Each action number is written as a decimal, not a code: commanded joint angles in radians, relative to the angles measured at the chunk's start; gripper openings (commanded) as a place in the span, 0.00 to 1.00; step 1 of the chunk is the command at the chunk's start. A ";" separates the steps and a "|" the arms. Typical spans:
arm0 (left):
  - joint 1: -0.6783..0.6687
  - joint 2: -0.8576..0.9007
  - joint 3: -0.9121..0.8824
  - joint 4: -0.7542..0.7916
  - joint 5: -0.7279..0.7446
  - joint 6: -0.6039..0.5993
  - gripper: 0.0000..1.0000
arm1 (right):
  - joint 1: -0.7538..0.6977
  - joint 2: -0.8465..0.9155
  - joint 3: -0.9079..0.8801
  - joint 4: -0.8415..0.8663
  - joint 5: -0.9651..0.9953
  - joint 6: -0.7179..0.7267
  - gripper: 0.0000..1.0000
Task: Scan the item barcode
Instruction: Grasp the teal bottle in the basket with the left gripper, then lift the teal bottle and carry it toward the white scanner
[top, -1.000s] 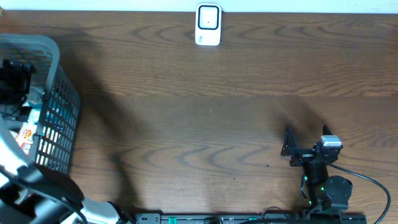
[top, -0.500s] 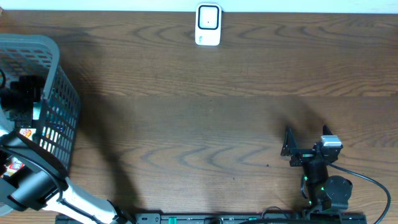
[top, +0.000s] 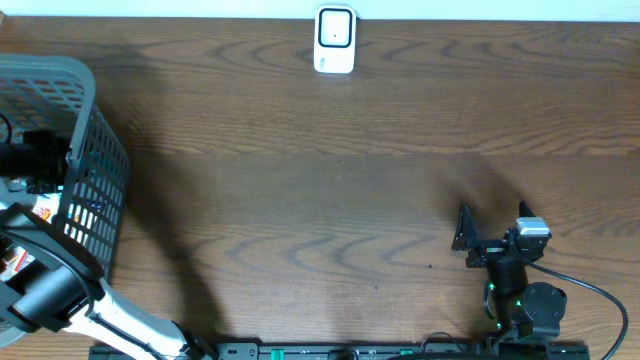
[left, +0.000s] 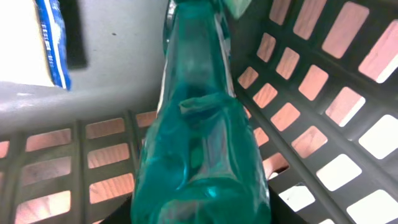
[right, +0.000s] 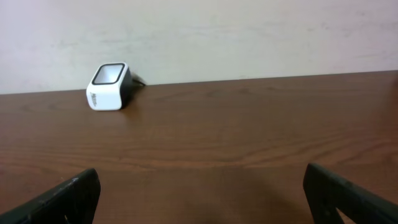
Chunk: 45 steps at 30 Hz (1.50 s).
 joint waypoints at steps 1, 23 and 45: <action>0.019 -0.007 -0.023 -0.006 0.029 0.016 0.28 | 0.010 -0.004 -0.002 -0.003 -0.002 0.009 0.99; 0.085 -0.690 -0.013 0.153 0.143 -0.075 0.27 | 0.010 -0.004 -0.002 -0.003 -0.002 0.009 0.99; -1.044 -0.583 -0.028 0.053 -0.248 -0.056 0.28 | 0.010 -0.004 -0.002 -0.003 -0.002 0.009 0.99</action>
